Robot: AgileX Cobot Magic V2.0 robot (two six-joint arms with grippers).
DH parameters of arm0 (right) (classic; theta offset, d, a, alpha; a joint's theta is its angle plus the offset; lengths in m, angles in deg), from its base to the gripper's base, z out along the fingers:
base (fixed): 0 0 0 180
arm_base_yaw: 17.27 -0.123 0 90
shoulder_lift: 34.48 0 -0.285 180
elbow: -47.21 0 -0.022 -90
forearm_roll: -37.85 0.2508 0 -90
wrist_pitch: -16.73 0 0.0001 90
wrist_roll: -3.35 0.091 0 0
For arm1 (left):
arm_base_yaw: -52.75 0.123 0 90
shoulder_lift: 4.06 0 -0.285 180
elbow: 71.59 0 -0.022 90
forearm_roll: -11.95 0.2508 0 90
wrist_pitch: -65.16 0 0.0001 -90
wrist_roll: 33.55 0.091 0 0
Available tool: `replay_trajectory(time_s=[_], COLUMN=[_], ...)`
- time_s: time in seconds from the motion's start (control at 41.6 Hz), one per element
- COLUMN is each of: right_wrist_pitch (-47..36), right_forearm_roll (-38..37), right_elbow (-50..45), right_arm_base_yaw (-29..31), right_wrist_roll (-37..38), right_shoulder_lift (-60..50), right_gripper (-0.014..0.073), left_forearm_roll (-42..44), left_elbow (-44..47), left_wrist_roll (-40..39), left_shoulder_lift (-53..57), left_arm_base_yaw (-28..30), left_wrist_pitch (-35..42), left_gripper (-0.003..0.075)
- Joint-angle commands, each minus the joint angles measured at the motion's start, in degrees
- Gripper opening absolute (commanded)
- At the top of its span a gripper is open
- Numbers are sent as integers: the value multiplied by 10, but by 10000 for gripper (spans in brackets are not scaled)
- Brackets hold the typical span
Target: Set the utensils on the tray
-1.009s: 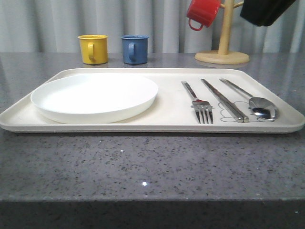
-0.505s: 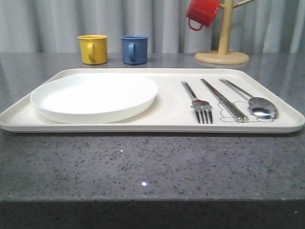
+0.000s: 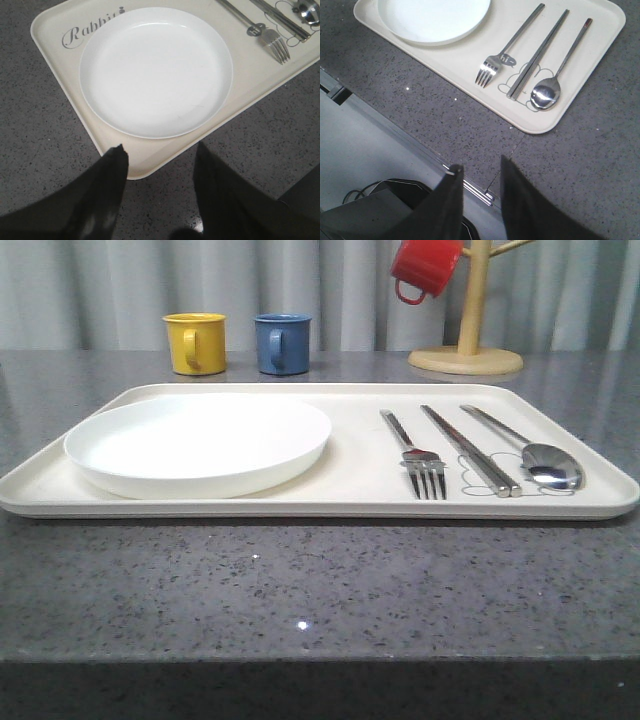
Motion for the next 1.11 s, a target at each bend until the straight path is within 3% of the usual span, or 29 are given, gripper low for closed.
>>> replay_trajectory(time_s=[0.0, 0.601, 0.745, 0.817, 0.913, 1.033, 1.081], right_wrist_pitch=[-31, -54, -56, -57, -57, -61, -66], right_forearm_roll=[-3, -11, -11, -11, -11, -11, -11], right_elbow=[12, 12, 12, 12, 12, 12, 12], right_arm_base_yaw=[-1, -1, -1, -1, -1, -1, -1], right_wrist_roll=[-6, -6, -6, -6, -6, -6, -6], right_shoulder_lift=[-1, -1, -1, 0, 0, 0, 0], right_gripper=[225, 220, 141, 50, -74, -69, -69], left_forearm_roll=[-7, -7, -5, -4, -4, -4, -4], left_elbow=[-14, -14, -14, -14, -14, -14, -14], left_wrist_roll=[-2, -2, 1, 22, 42, 42, 42], left_shoulder_lift=[6, 6, 6, 6, 6, 6, 6], left_arm_base_yaw=[-4, -4, -4, -4, -4, -4, -4], left_wrist_pitch=[36, 37, 45, 45, 49, 50, 50], left_gripper=[314, 314, 312, 271, 138, -20, -18])
